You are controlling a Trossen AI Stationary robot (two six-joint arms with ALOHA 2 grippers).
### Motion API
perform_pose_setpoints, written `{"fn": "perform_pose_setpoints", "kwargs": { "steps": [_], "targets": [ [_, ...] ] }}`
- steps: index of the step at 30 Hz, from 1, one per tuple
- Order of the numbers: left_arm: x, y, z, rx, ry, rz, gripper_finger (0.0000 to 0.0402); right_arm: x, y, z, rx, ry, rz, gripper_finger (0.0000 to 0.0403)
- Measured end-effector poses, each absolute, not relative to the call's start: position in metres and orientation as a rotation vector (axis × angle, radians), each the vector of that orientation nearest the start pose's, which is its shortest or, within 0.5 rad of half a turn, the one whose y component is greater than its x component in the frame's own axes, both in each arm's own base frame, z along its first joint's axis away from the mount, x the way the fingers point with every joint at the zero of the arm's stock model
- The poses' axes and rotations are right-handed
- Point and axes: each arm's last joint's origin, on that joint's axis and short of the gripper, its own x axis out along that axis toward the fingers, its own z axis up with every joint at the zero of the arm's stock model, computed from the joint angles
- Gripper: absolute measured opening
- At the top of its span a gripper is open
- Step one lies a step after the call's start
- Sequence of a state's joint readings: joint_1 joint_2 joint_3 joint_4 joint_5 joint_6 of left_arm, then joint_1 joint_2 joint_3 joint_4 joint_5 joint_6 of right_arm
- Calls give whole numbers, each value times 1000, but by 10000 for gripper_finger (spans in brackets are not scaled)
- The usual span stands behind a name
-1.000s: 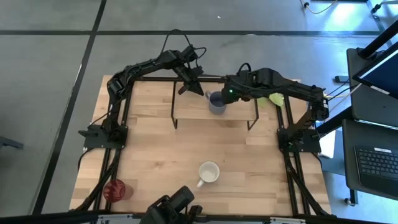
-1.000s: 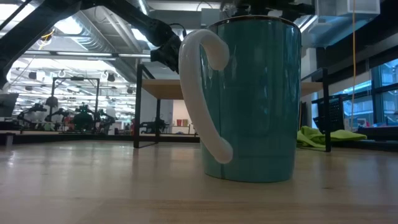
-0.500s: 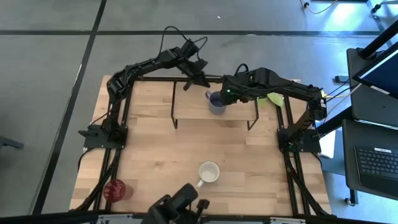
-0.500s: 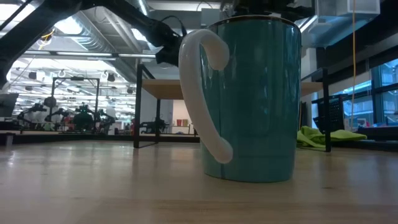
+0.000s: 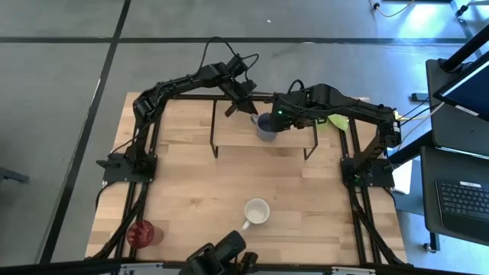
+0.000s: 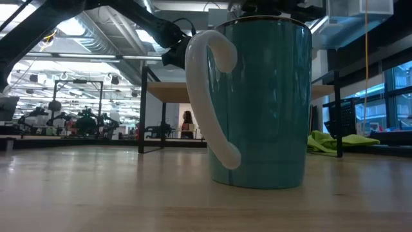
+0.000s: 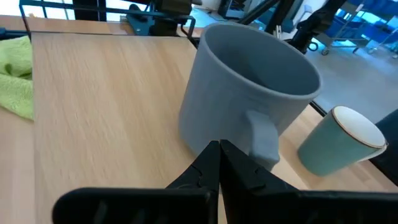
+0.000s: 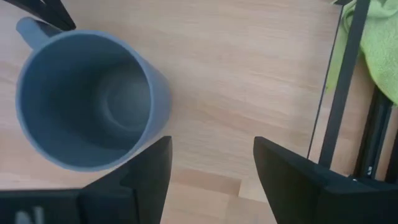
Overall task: Stack small to large cups/mugs on shelf
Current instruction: Put the blue mug on the shelf
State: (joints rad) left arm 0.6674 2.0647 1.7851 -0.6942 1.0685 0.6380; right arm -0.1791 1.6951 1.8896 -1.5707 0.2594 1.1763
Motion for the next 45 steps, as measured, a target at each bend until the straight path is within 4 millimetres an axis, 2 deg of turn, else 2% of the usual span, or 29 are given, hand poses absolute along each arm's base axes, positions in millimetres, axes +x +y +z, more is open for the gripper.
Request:
{"fn": "perform_pose_setpoints", "kwargs": {
  "steps": [11, 18, 23, 28, 37, 45],
  "targets": [
    [353, 255, 253, -198, 533, -544, 2, 295, -61, 378, 906, 990, -1104, 227],
    [344, 254, 251, -235, 542, -585, 2, 297, -69, 379, 895, 965, -1082, 227],
    [350, 256, 252, -144, 555, -537, 1, 298, -70, 376, 886, 979, -1095, 227],
    [356, 262, 256, -113, 499, -505, 1, 305, -69, 367, 901, 1031, -1082, 227],
    [361, 253, 257, -126, 488, -547, 2, 311, -61, 342, 916, 1110, -1080, 227],
    [356, 251, 254, -183, 531, -554, 3, 314, -66, 342, 887, 1072, -1065, 227]
  ]
}}
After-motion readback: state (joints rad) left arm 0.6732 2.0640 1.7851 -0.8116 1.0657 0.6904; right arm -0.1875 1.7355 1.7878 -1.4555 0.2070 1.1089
